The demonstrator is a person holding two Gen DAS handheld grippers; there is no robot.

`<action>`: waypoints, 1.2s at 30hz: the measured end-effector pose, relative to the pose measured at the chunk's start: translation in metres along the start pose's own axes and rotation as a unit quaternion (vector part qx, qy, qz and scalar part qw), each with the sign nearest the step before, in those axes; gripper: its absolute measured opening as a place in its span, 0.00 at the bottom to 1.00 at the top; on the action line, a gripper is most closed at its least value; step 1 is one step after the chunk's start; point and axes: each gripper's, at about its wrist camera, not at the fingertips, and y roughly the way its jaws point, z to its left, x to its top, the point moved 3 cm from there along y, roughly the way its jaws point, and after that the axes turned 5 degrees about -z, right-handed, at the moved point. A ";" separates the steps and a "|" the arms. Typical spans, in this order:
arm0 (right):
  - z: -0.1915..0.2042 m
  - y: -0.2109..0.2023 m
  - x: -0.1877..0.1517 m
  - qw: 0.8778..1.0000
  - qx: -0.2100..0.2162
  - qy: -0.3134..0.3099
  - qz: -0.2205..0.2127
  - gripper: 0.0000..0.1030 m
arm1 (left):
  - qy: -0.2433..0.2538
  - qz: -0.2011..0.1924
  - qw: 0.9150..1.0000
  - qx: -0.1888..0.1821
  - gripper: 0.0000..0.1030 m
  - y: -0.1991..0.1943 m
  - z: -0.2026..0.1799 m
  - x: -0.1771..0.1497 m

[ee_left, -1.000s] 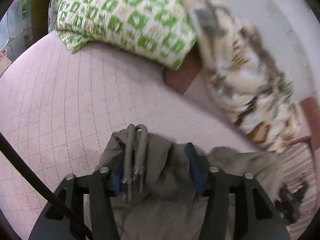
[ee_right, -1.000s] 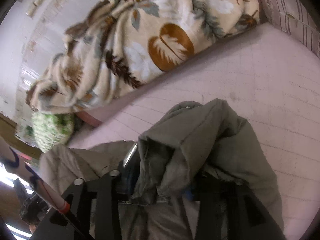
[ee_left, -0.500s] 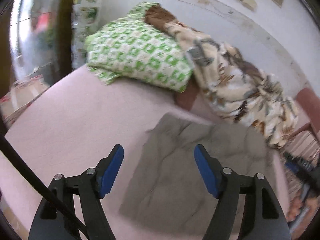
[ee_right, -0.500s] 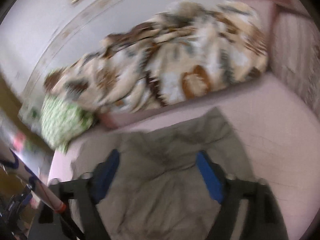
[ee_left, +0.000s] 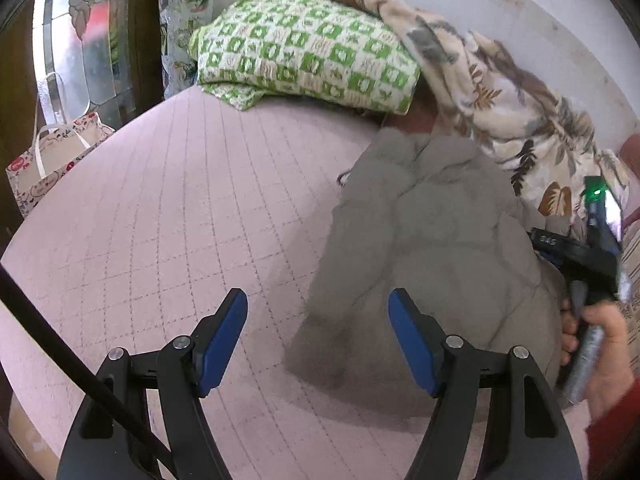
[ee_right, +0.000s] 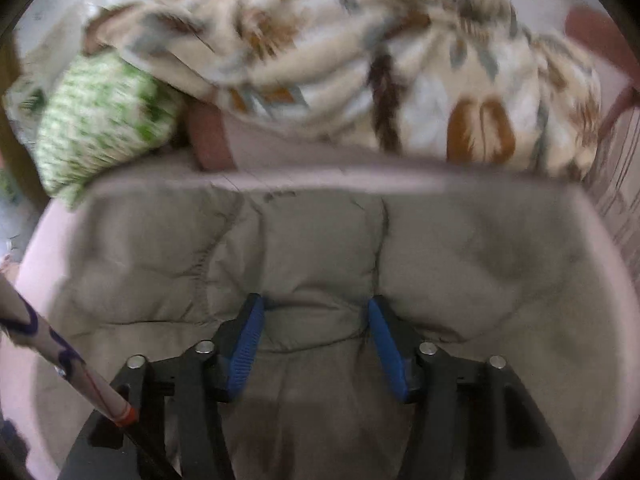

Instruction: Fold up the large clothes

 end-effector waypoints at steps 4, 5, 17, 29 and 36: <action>-0.017 0.040 0.000 0.999 0.004 0.038 0.006 0.57 | -0.007 0.005 1.000 0.001 0.70 0.008 0.006 0.004; -0.022 0.045 0.000 0.999 0.009 0.048 0.007 0.57 | -0.008 0.005 1.000 0.000 0.70 0.008 0.006 0.005; 0.022 -0.041 0.035 0.999 0.031 0.008 -0.044 0.59 | -0.028 -0.014 0.999 0.016 0.70 -0.003 0.018 0.008; 0.095 0.033 0.006 0.998 0.009 -0.064 0.016 0.66 | -0.001 -0.006 1.000 0.022 0.70 0.008 0.007 0.004; 0.047 -0.038 0.045 0.997 -0.007 -0.054 -0.053 0.71 | -0.008 -0.004 1.000 0.021 0.70 0.007 0.008 0.003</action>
